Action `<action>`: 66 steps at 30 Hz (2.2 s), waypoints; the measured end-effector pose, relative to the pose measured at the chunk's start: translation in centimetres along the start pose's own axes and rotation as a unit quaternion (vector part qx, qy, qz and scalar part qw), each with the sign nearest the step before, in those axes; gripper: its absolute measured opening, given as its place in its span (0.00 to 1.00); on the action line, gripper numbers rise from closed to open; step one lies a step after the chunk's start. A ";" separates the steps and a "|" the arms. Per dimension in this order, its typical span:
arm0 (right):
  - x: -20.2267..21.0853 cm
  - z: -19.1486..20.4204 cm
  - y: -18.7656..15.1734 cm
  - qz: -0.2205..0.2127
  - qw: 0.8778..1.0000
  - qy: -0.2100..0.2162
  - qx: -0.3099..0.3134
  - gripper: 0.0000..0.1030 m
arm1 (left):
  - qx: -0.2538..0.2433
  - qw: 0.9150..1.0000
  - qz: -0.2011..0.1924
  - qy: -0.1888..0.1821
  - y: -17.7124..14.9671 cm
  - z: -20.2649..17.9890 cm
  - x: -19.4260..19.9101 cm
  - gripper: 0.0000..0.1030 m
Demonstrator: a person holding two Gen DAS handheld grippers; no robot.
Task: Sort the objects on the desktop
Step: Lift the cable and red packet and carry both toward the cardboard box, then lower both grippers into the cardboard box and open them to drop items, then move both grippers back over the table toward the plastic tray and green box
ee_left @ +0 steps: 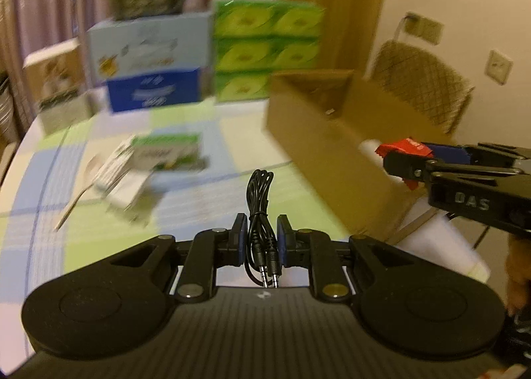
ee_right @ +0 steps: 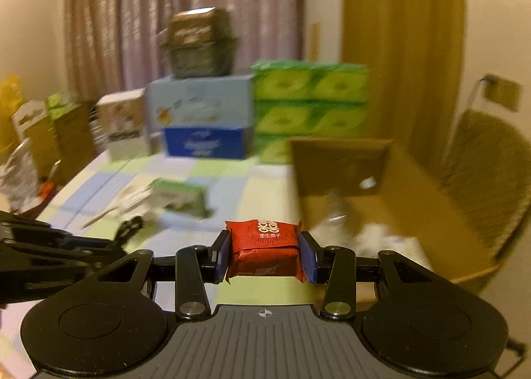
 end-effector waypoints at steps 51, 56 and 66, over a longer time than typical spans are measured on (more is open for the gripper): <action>-4.4 -13.9 1.5 0.015 0.993 -0.011 -0.116 0.88 | 0.011 1.000 -0.012 -0.020 3.6 -7.5 -6.5 0.50; -2.5 -13.9 1.1 -0.003 0.993 -0.033 -0.113 0.98 | 0.015 1.000 -0.013 0.000 2.2 -6.1 -4.8 0.70; 1.0 -10.4 0.7 -0.022 0.995 -0.016 -0.094 0.98 | 0.027 0.999 -0.022 0.026 0.2 -4.1 -0.7 0.97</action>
Point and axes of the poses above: each gripper's, at about its wrist camera, not at the fingertips, and x roughly against the way its jaws point, z to its left, y to its top, the point moved 9 cm from there along -x, roughly the way its jaws point, and after that the axes turned 9 degrees about -y, right-handed, at the moved point
